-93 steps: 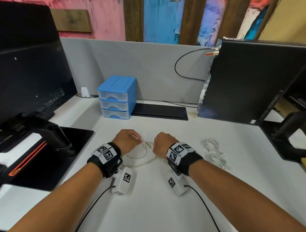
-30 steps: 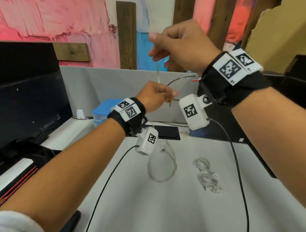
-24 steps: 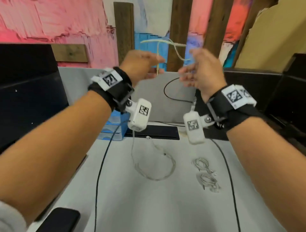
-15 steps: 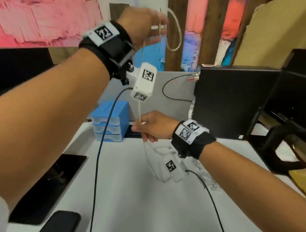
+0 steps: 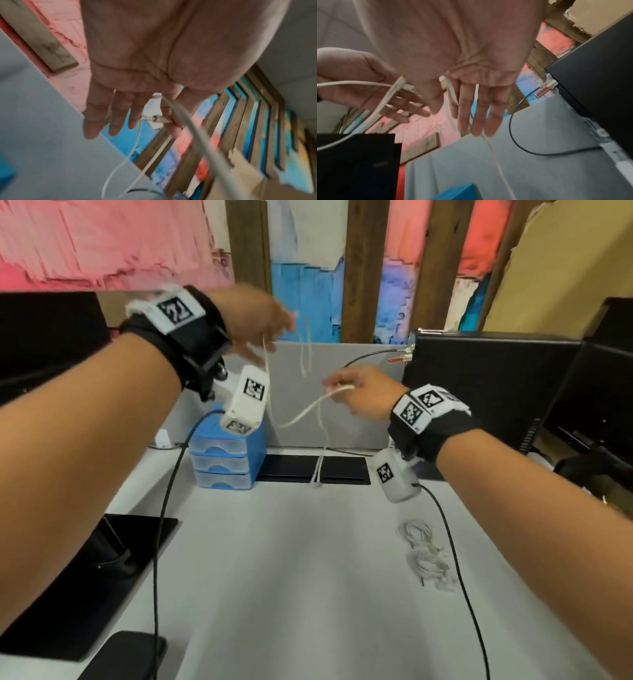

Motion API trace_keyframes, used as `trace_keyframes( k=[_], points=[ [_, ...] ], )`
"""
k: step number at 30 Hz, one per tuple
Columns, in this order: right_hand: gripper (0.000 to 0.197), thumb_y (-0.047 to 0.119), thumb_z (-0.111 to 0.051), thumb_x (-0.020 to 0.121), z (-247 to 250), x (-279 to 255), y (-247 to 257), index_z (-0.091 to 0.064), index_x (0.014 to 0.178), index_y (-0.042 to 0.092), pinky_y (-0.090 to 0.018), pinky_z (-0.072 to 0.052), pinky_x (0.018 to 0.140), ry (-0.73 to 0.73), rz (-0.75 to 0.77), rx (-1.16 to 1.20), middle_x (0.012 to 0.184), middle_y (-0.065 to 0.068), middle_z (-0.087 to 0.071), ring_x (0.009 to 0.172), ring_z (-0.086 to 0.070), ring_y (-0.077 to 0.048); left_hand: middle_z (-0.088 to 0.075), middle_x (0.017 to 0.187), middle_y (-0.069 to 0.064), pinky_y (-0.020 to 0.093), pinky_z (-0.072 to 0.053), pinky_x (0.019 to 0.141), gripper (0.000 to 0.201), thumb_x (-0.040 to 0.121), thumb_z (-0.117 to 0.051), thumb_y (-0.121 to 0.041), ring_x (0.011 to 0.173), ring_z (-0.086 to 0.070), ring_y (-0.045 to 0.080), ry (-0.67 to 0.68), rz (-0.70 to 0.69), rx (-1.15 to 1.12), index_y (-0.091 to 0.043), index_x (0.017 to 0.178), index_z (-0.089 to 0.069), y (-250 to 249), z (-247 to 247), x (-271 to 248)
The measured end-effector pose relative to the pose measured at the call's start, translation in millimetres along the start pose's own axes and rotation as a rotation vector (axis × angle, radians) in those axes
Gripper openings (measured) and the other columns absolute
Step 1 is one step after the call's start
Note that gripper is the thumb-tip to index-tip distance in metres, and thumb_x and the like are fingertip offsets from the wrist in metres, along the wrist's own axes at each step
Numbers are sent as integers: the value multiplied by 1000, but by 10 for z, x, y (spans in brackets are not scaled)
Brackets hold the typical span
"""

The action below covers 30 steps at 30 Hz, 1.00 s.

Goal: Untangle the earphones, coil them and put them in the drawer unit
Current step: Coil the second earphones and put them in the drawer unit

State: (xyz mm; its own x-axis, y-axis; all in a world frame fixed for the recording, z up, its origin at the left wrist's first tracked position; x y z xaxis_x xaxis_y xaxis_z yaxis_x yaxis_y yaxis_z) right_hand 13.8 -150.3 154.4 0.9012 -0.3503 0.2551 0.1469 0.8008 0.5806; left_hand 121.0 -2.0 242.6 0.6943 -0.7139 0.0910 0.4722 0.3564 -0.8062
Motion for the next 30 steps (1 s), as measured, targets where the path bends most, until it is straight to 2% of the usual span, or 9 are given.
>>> trace_keyframes(
  k=[2,4,7,11,15,18,21,24,30],
  points=[
    [24,26,-62,93,-183,-133,-89,-67,116,19,-38,-50,91,154,-79,-211,112,-2,-66,104,-61,-21,-61,109,8,43,-56,80,22,95,-56,-20,100,-58,25,49,81,236,-9,113,-63,213,-135,8],
    [43,23,-67,89,-449,-308,-248,-56,130,22,-33,-52,82,282,-187,-314,116,-4,-66,101,-63,-24,-61,127,14,47,-54,90,32,93,-59,-18,106,-60,29,108,105,398,-9,124,-63,434,-267,-11],
    [64,19,-65,90,-843,-489,-448,-36,146,24,-24,-58,63,446,-352,-107,118,-20,-67,88,-64,-26,-61,131,16,39,-54,82,34,94,-59,-16,107,-61,28,227,141,466,-8,126,-63,779,-483,-117],
    [40,27,-67,86,-976,-373,-501,-57,125,23,-41,-56,88,119,-210,-29,99,0,-70,90,-67,-20,-66,110,8,35,-51,82,24,96,-54,-21,105,-61,26,298,115,526,-12,115,-67,1062,-718,-289],
    [31,13,-63,92,-962,-361,-274,-63,123,13,-28,-48,100,-84,-39,301,116,-2,-68,107,-64,-13,-68,77,0,22,-47,59,18,96,-57,-25,68,-65,14,302,115,68,-14,86,-68,1215,-940,-399],
    [14,7,-61,94,-897,-447,-197,-72,103,8,-12,-50,81,-111,-16,517,89,1,-72,79,-66,1,-70,74,1,23,-52,61,18,95,-61,-24,64,-66,13,269,92,-284,-14,83,-69,1262,-992,-505],
    [10,6,-64,92,-908,-557,-237,-73,91,11,-31,-56,86,-38,-30,704,85,-6,-74,81,-70,-13,-72,79,3,21,-55,61,18,94,-61,-24,63,-67,12,285,81,-544,-11,89,-72,1287,-1030,-637],
    [9,8,-64,92,-980,-686,-258,-73,88,9,-28,-58,71,-5,-93,835,79,-8,-72,69,-69,-16,-74,86,7,20,-55,60,21,92,-63,-29,65,-69,12,280,89,-663,-11,90,-73,1332,-1101,-738],
    [23,19,-57,98,-1286,-897,-287,-74,85,12,-26,-52,50,-27,-173,676,65,-6,-63,48,-53,-11,-75,80,0,17,-54,57,17,92,-62,-28,63,-69,7,185,133,-858,-12,90,-70,1467,-1252,-843]
  ],
)
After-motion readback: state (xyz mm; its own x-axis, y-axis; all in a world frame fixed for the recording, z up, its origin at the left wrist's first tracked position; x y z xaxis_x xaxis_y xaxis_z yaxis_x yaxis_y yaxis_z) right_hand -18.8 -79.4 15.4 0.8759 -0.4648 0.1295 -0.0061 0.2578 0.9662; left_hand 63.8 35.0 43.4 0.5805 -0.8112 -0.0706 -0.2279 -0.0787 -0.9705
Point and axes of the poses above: each hand's wrist, its own x-axis towards the middle knuckle, its own z-axis out of the back of the hand, y = z × x, the point moved 4 cm from there along x, towards the middle knuckle
